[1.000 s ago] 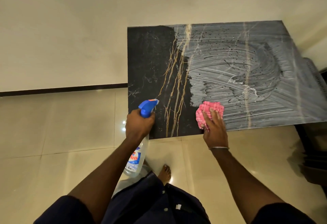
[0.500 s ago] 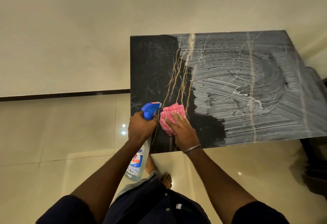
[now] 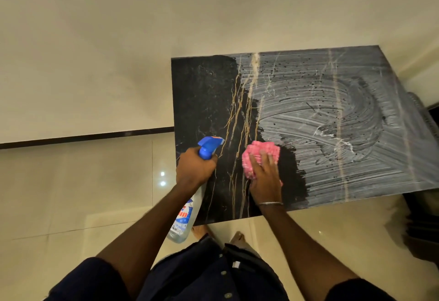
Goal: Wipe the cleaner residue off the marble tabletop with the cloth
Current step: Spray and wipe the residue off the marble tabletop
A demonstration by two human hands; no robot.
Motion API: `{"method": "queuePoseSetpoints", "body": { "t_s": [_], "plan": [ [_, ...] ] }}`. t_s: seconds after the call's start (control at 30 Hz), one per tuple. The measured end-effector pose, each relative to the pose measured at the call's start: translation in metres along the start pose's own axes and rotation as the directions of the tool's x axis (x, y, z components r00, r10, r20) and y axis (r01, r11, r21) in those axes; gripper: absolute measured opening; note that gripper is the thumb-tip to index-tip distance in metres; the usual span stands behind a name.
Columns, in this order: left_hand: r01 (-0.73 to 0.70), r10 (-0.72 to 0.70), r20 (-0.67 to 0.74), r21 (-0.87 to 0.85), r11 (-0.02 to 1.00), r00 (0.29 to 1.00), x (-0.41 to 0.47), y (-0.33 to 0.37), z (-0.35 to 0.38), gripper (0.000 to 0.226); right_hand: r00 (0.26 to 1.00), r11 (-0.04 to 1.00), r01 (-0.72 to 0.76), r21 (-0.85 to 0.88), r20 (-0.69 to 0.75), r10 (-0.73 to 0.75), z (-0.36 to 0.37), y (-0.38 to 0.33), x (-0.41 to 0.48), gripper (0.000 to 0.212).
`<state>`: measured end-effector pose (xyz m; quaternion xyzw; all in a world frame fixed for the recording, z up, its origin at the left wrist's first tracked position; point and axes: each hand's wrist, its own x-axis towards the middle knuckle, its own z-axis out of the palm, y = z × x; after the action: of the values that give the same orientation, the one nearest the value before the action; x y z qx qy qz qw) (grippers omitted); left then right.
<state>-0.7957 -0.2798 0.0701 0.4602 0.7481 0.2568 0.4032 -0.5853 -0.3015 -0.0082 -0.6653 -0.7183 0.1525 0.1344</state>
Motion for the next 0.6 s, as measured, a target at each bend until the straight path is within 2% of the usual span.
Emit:
{"method": "queuePoseSetpoints", "body": {
  "t_s": [0.1,0.17,0.27,0.47,0.6],
  "plan": [
    [-0.007,0.007,0.018,0.003,1.0,1.0,0.001,0.005,0.004,0.012,0.975,0.978,0.209,0.01,0.073,-0.209,0.019,-0.031,-0.003,0.087],
    [-0.001,0.001,0.027,0.012,1.0,1.0,0.003,0.008,0.007,0.015,0.954,0.963,0.27,0.024,0.125,-0.271,0.021,-0.032,-0.001,0.091],
    [0.012,-0.012,0.025,0.022,1.0,1.0,0.005,0.015,0.012,0.016,0.936,0.945,0.328,-0.005,0.14,-0.324,0.009,-0.005,0.006,0.086],
    [0.016,-0.016,0.026,0.025,1.0,1.0,0.009,0.029,0.019,0.016,0.995,0.995,0.068,-0.07,0.084,-0.062,-0.029,0.075,0.032,0.078],
    [0.045,-0.045,0.017,0.021,0.999,0.999,0.009,0.04,0.026,0.018,0.988,0.986,-0.154,-0.065,0.01,0.155,-0.032,0.079,0.043,0.076]
  ]
}}
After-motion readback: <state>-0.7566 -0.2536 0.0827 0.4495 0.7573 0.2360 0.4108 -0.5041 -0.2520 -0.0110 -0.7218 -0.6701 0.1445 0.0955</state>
